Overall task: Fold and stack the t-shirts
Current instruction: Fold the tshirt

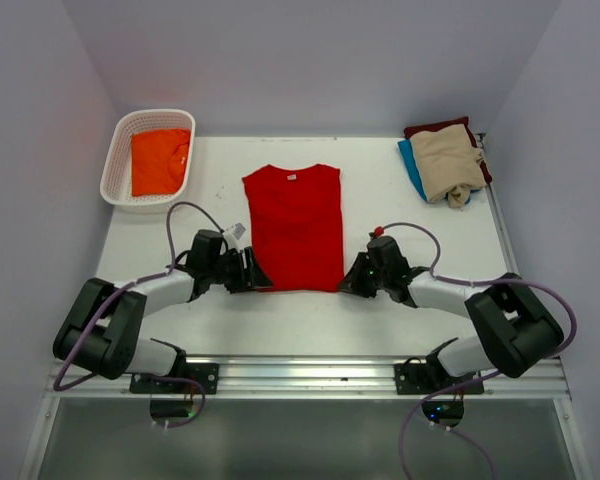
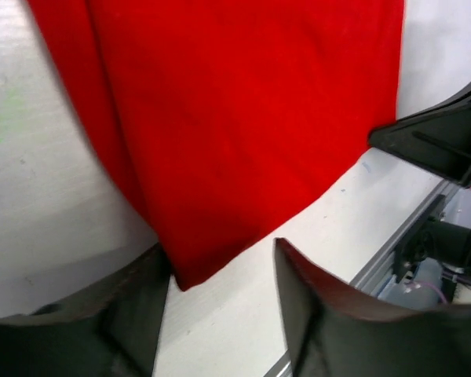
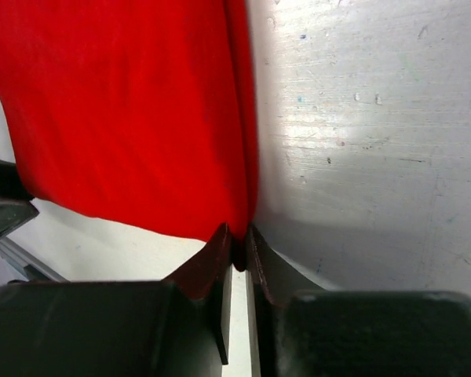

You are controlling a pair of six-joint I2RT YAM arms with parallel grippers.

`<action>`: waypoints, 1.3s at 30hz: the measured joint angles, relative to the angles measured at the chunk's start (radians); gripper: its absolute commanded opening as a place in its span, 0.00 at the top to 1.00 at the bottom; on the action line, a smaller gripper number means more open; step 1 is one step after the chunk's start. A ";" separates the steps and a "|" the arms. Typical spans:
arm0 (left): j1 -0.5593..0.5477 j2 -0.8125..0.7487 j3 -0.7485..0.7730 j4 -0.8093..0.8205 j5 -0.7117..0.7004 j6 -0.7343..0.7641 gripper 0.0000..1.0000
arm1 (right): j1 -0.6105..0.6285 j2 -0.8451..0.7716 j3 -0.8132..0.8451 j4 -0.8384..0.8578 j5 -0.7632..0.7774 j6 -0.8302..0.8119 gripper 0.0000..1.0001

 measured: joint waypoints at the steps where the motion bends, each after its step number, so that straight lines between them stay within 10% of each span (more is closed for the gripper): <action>1: 0.000 0.003 -0.005 0.000 0.000 0.002 0.62 | 0.000 -0.002 -0.001 -0.003 0.003 0.002 0.97; 8: 0.000 0.007 -0.031 -0.029 -0.016 0.009 1.00 | 0.000 -0.028 -0.003 -0.022 0.010 -0.005 1.00; 17: -0.004 -0.110 -0.118 -0.055 0.013 0.008 1.00 | 0.064 -0.256 -0.058 -0.094 0.011 -0.020 1.00; 28: -0.060 -0.732 -0.074 -0.476 0.003 -0.070 1.00 | 0.311 -0.659 -0.003 -0.436 0.104 -0.019 1.00; 39: -0.061 -0.641 0.120 -0.554 -0.127 -0.033 1.00 | 0.322 -0.529 0.300 -0.605 0.367 -0.190 1.00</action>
